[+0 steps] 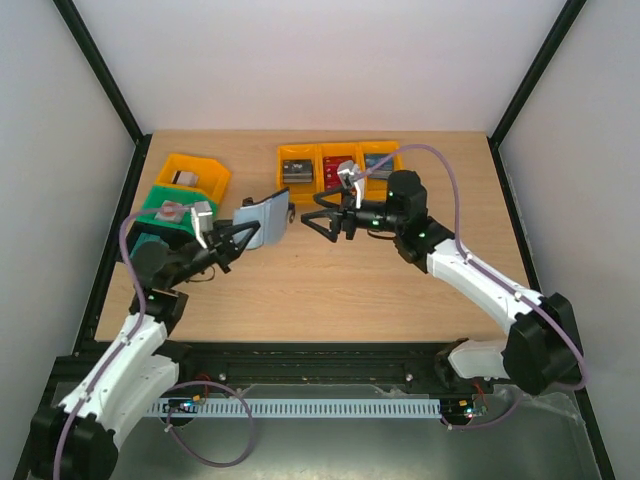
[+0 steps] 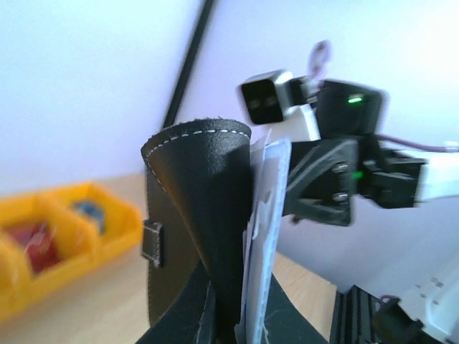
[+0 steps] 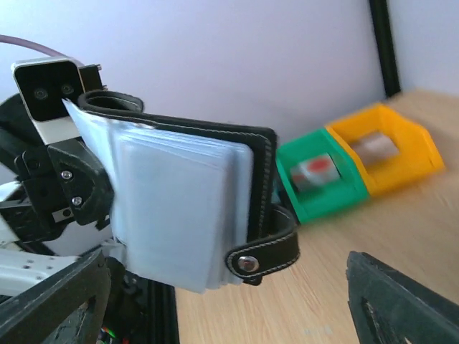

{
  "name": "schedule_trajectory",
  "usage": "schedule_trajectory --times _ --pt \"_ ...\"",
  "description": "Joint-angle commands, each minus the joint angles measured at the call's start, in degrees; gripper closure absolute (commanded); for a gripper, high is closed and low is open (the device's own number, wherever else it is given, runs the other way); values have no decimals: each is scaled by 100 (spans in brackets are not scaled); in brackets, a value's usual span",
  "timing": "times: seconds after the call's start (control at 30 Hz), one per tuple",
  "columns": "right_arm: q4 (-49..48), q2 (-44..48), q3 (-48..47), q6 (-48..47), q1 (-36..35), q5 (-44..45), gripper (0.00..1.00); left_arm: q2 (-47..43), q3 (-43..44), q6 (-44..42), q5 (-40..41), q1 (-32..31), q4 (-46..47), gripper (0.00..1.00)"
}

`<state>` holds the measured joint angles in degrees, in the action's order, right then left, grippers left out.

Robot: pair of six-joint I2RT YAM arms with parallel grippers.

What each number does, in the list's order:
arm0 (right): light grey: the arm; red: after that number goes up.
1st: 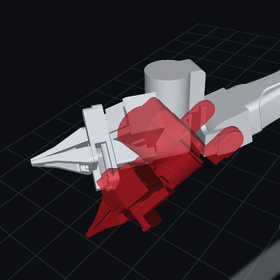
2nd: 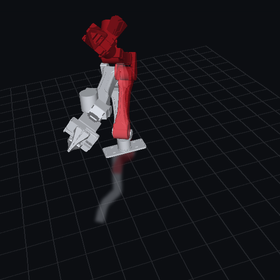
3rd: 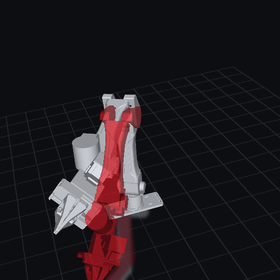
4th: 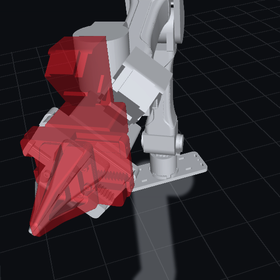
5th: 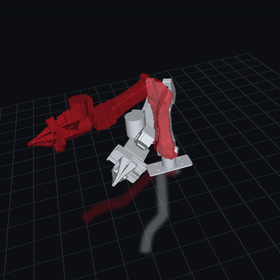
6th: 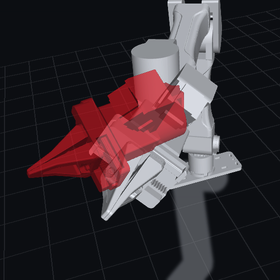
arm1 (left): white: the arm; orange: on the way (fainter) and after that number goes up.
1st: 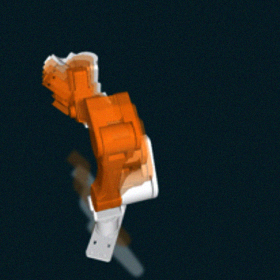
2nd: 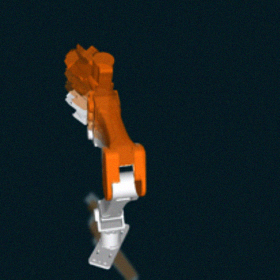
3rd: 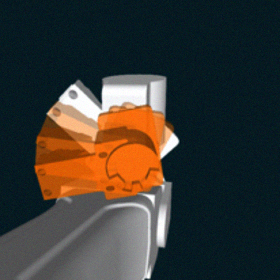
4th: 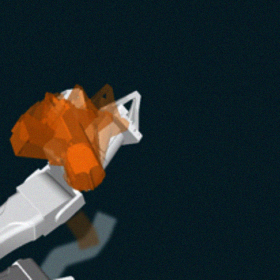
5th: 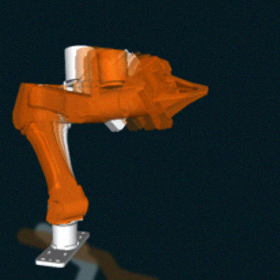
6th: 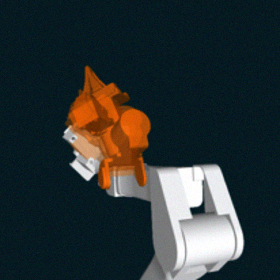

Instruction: Take the credit cards out of the card holder

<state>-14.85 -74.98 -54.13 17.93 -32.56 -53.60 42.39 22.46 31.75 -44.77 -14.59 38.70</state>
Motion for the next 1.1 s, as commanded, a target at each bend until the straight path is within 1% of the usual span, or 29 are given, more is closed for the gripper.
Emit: schedule_trajectory --times 0.0,0.07,0.23,0.43,0.6,0.67,0.77,0.8,0.87,0.93,1.07 --pt "-1182 282 -95 -77 -47 -797 11 -538 467 -441 -1023 78 499 98" --pt "-1132 314 -258 -110 -159 -843 11 -724 580 -389 -967 148 538 98" --pt "-718 284 -588 -659 -822 -766 9 -979 711 -148 -947 246 739 98" --pt "-925 375 -650 -535 -937 -549 13 -1164 810 -45 -1042 246 759 98" --pt "-732 290 -787 -625 -1078 -630 10 -1187 779 80 -842 251 747 98" --pt "-392 278 -904 -808 -1086 -744 8 -1172 760 158 -717 250 737 98" --pt "840 356 -1148 -1910 -1086 -772 0 -1167 715 320 -585 262 766 98" --pt "1246 378 -1231 -2264 -1082 -694 1 -1171 702 340 -569 263 792 98" --pt "1875 417 -1351 -2685 -1086 -413 1 -1171 682 358 -542 259 797 98" --pt "2168 431 -1442 -2825 -1083 -213 1 -1168 674 346 -550 263 804 98" --pt "2123 378 -1539 -2725 -1086 -395 1 -1175 656 346 -566 270 822 98"
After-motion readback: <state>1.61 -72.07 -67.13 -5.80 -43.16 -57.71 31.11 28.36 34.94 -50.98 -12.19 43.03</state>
